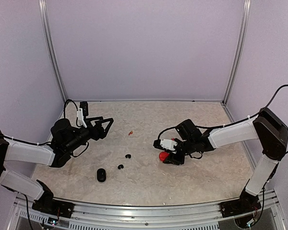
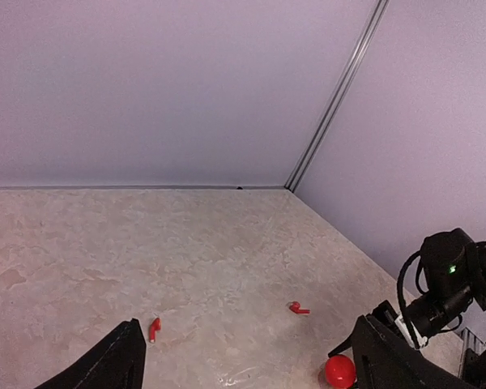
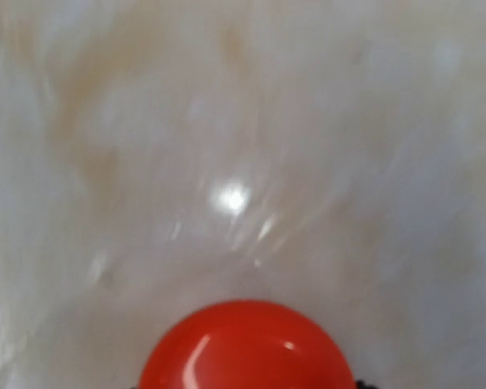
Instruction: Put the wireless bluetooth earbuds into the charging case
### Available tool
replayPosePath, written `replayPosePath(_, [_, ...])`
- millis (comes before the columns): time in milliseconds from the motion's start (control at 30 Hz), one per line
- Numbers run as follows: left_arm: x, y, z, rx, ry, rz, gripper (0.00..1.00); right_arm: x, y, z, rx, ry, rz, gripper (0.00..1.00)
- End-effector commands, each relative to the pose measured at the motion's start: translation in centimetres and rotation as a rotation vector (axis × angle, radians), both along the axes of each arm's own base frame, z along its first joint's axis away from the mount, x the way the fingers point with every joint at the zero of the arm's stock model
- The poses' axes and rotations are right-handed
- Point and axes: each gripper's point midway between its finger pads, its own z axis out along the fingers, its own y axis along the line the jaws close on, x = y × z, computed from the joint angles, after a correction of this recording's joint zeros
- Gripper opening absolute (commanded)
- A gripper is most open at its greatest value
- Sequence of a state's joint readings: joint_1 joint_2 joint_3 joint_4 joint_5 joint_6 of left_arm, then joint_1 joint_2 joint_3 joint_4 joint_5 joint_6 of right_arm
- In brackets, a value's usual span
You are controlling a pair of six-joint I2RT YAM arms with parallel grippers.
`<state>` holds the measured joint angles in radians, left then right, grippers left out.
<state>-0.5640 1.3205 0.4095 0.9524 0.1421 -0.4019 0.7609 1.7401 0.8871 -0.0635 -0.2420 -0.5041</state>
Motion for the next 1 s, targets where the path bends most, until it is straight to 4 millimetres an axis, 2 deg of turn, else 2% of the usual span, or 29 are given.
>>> replayPosePath(0, [-0.4,-1.7,-0.2,0.003,0.063,-0.063,0.86,2.0,2.4,5.9,0.091,-0.256,-0.042,0.48])
replayPosePath(133, [-1.7,-4.1,-0.4,0.023,0.073,-0.151,0.84,2.4,3.9,9.4,0.115,-0.412,-0.077,0.48])
replayPosePath(300, [-3.4,-6.8,-0.5,-0.003,0.084,-0.294,0.76,1.4,6.1,13.1,0.181,-0.539,-0.079,0.48])
replayPosePath(433, [-4.6,-8.7,-0.5,-0.003,0.078,-0.376,0.71,0.2,7.3,15.1,0.233,-0.595,-0.072,0.48])
replayPosePath(600, [-6.1,-10.6,-0.7,0.011,0.077,-0.463,0.66,-1.0,8.0,16.5,0.290,-0.632,-0.063,0.49])
replayPosePath(767, [-6.3,-11.4,-1.1,0.003,0.103,-0.486,0.60,-1.8,8.4,17.7,0.335,-0.654,-0.060,0.49])
replayPosePath(967, [-6.7,-12.8,-1.3,-0.005,0.122,-0.517,0.54,-2.1,8.7,17.8,0.336,-0.664,-0.057,0.49])
